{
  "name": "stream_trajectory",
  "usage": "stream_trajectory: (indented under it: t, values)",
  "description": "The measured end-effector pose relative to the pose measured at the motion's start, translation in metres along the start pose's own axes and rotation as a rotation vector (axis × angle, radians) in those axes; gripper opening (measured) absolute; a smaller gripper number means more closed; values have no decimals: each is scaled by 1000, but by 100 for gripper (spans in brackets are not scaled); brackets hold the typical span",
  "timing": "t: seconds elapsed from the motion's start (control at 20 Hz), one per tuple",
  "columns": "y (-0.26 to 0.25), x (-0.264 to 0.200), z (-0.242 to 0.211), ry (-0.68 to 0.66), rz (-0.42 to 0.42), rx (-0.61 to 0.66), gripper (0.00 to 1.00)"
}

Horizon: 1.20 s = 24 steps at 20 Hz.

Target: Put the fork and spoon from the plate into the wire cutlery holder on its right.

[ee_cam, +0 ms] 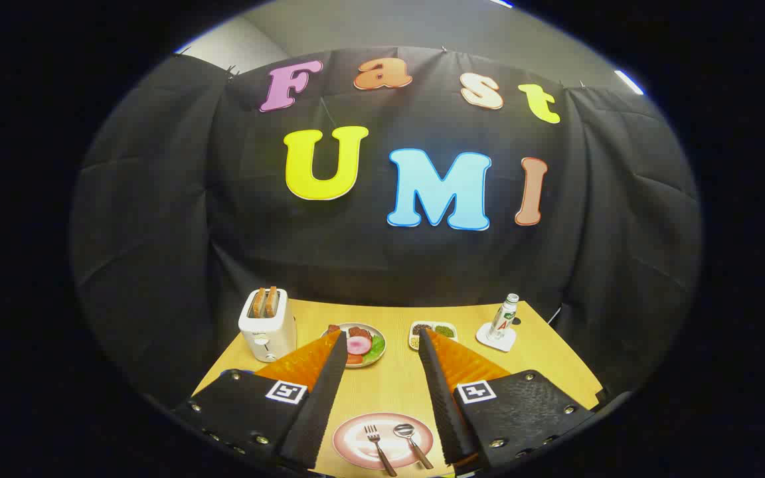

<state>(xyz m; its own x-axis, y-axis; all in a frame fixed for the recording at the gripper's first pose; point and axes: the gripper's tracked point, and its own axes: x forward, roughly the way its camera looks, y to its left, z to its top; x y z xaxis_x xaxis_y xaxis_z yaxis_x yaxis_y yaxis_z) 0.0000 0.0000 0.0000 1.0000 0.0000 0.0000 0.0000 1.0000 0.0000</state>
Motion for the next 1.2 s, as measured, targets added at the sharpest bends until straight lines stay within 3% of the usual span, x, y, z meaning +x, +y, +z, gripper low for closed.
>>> stream_trajectory:
  t: [0.75, 0.95, 1.2]
  values:
    - [-3, 9, -47, 113, -17, -4, 68]
    - [-13, 17, -83, 221, -50, -8, 68]
    - [-30, 27, -152, 450, -102, -29, 68]
